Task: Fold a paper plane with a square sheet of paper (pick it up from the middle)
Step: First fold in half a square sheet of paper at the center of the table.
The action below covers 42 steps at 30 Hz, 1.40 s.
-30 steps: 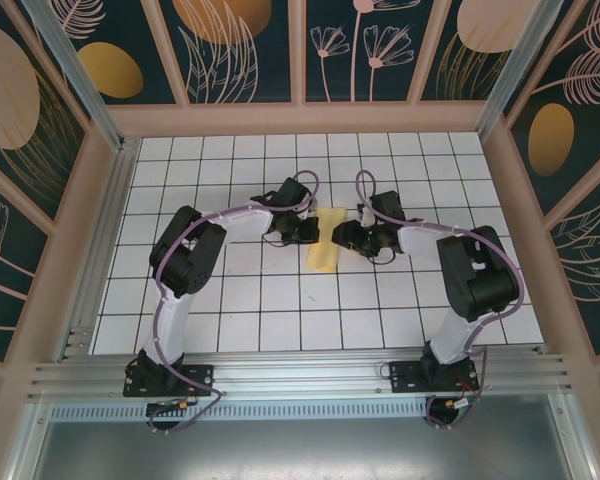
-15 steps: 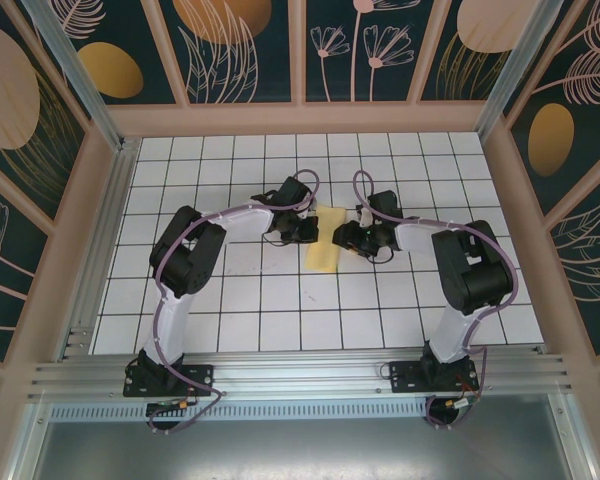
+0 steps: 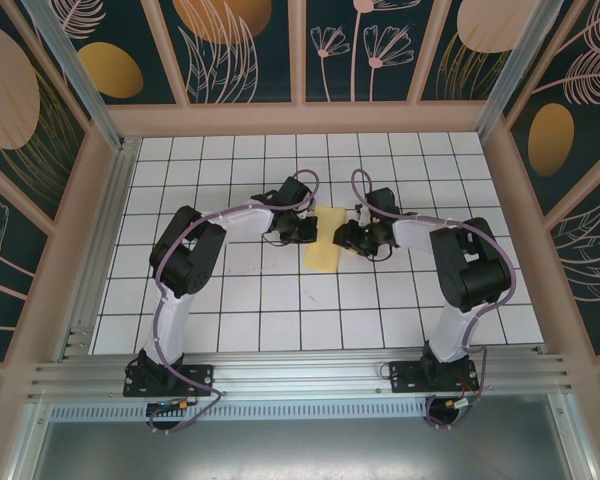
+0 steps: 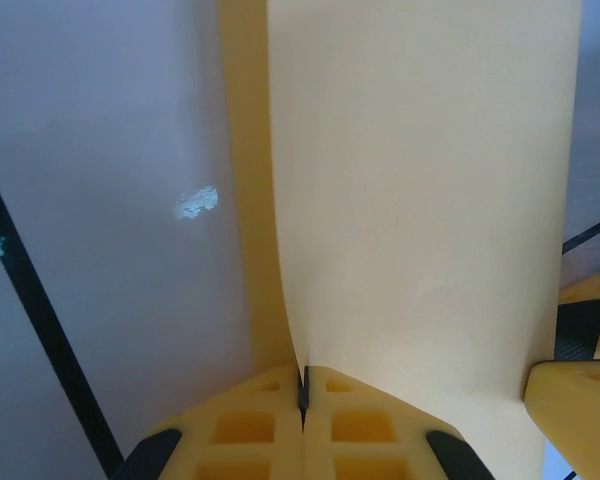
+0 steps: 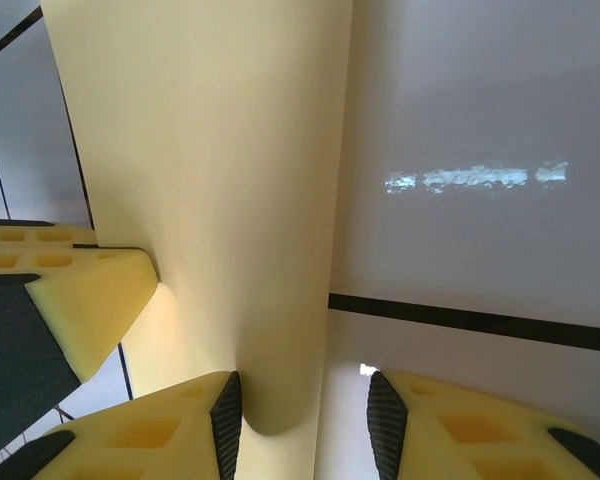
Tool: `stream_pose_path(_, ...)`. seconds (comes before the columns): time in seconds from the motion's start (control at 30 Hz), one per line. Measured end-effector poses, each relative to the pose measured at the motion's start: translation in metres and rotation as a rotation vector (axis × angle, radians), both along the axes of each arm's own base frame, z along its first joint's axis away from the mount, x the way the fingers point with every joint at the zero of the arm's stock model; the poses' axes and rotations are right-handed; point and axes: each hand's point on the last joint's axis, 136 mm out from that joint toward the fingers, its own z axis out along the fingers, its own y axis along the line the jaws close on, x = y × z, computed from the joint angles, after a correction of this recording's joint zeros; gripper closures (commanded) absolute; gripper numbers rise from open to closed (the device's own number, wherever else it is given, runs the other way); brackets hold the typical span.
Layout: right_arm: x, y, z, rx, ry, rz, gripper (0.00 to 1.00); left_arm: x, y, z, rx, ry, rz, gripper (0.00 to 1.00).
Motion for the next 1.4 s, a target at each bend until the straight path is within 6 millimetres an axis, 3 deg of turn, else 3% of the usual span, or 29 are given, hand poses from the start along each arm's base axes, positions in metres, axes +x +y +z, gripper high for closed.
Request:
stream_pose_path(0.5,0.000,0.001,0.001,-0.011,-0.004,0.011,0.60,0.000,0.000,0.000,0.003,-0.001,0.002,1.00)
stream_pose_path(0.7,-0.001,0.014,0.007,0.020,-0.029,0.049,0.56,0.000,0.000,0.000,0.003,-0.001,0.002,1.00)
stream_pose_path(1.13,-0.001,0.016,0.001,0.008,-0.023,0.054,0.67,0.001,0.001,0.000,0.006,-0.002,0.005,1.00)
stream_pose_path(1.27,-0.001,0.015,-0.001,-0.004,-0.016,0.049,0.68,0.003,0.002,0.002,0.010,-0.007,0.026,0.87)
stream_pose_path(1.4,-0.001,0.014,-0.002,-0.012,-0.011,0.051,0.69,0.010,0.006,0.023,0.001,-0.047,0.077,0.79)
